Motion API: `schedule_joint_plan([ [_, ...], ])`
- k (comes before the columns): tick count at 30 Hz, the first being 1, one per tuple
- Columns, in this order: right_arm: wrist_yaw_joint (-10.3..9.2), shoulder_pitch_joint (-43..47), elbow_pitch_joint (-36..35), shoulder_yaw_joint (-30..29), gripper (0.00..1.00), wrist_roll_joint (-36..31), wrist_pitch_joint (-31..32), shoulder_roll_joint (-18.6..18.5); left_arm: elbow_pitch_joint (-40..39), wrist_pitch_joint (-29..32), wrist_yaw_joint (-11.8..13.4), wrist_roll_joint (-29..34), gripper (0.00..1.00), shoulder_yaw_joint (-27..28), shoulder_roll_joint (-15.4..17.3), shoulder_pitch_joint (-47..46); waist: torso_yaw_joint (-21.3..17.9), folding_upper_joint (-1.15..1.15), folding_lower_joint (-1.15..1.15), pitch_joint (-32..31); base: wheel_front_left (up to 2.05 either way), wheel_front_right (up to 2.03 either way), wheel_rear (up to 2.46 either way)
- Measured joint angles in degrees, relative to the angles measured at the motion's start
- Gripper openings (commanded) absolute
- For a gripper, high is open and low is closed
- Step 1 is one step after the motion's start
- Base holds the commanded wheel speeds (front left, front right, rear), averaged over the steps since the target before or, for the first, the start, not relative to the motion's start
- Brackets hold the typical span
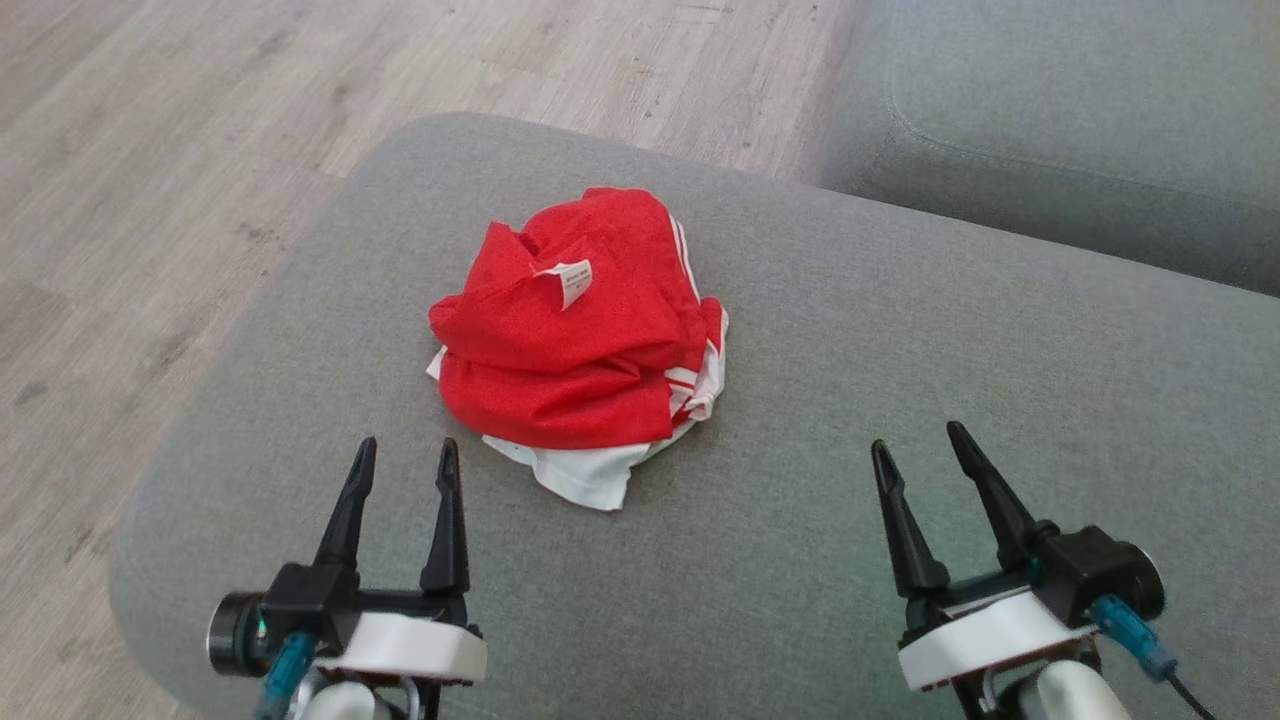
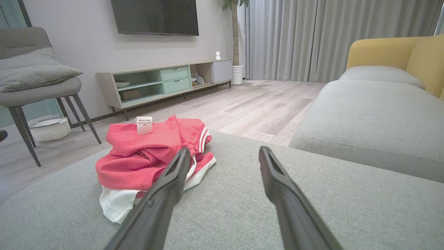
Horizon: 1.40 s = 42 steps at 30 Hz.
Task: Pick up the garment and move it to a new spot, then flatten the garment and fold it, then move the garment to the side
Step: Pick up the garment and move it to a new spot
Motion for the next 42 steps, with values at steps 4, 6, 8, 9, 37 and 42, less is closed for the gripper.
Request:
schedule_joint_plan([
  [4,0.00,0.0,0.0,0.8,1.00,0.0,0.0,0.0,0.0,0.0,-0.1,0.0,1.00,0.5,0.0,0.2,-0.4,0.00,0.00,0.4,0.00,0.00,0.00],
  [6,0.00,-0.2,0.0,1.2,1.00,0.0,0.0,0.0,0.1,0.0,-0.2,0.1,1.00,0.8,0.0,0.2,-1.0,0.00,0.00,0.8,0.00,0.00,0.00],
  [8,0.00,-0.3,0.0,1.5,1.00,0.0,0.0,0.0,0.3,0.0,-0.7,0.9,1.00,0.9,0.3,-0.1,-1.8,0.00,0.00,1.5,0.00,0.00,0.00],
  [9,0.00,-0.4,0.0,1.5,1.00,0.0,0.0,0.0,0.5,0.0,-1.3,1.5,1.00,0.9,0.5,-0.6,-2.2,0.00,0.00,1.9,0.00,0.00,0.00],
  [37,0.00,-7.6,0.6,1.3,1.00,-0.1,0.0,-0.2,26.2,22.1,-8.2,-8.7,0.00,-21.7,19.6,-36.8,-16.2,0.00,0.01,13.6,0.00,0.00,0.00],
  [42,0.00,-7.5,1.1,1.2,1.00,0.0,0.0,-0.2,24.4,16.3,-8.2,-10.7,0.00,-23.7,19.7,-36.9,-16.2,0.00,0.00,12.4,0.00,0.00,0.00],
])
